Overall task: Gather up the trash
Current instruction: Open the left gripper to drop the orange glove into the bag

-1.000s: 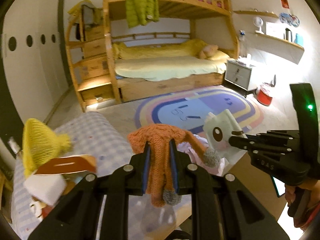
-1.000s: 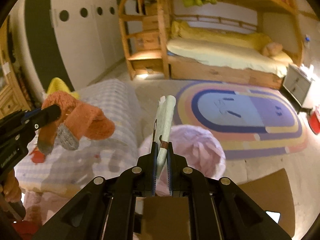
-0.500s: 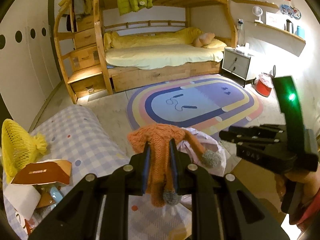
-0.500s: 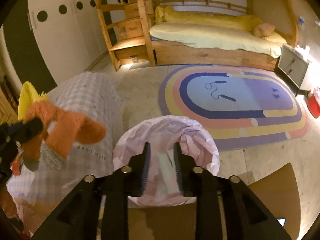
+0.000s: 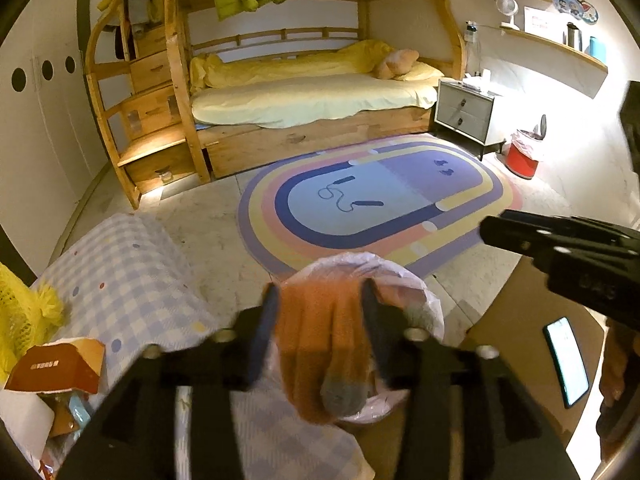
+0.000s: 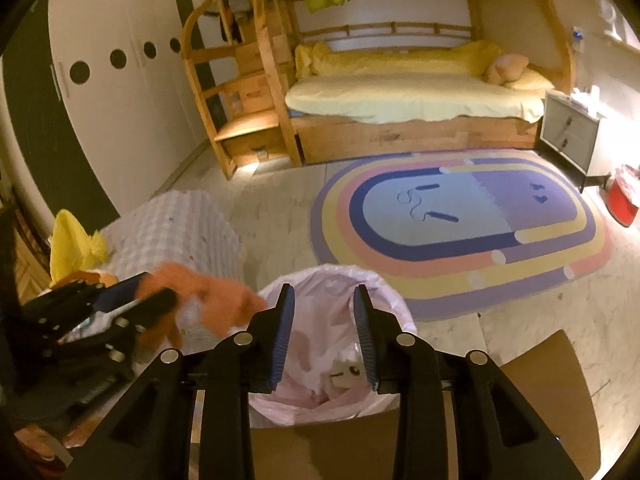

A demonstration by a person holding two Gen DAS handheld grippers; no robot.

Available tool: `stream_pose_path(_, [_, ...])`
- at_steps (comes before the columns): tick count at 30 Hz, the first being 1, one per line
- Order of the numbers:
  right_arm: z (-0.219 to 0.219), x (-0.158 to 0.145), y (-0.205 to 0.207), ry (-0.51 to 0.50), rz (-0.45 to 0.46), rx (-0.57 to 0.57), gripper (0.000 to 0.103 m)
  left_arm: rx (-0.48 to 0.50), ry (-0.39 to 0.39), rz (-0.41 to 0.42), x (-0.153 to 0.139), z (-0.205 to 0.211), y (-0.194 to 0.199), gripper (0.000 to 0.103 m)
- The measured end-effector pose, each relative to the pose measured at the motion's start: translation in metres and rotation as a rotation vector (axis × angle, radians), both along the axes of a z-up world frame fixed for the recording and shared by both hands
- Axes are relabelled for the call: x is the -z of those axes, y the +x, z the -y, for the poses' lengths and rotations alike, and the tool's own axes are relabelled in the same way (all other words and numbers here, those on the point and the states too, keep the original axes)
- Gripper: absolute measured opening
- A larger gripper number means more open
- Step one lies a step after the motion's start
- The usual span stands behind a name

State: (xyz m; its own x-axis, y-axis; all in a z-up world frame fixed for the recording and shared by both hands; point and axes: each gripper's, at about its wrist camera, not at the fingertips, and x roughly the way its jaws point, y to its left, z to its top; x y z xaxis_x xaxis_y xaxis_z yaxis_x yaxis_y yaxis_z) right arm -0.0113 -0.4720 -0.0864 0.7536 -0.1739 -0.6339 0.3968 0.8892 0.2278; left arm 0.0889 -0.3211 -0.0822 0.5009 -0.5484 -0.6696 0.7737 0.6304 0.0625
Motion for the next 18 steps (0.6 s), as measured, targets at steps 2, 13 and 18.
stream_pose_path(2, [0.000, -0.004, -0.003, -0.002, 0.009, 0.002, 0.034, -0.012, -0.006, 0.006, -0.003, -0.002, 0.001, 0.058])
stream_pose_path(13, [-0.050, -0.024, 0.001, 0.002, 0.045, -0.114, 0.035, -0.194, -0.042, 0.032, -0.028, -0.089, -0.002, 0.061])
stream_pose_path(18, [-0.102, -0.031, 0.019, -0.007, 0.045, -0.238, 0.036, -0.310, -0.054, 0.060, -0.042, -0.148, -0.006, 0.065])
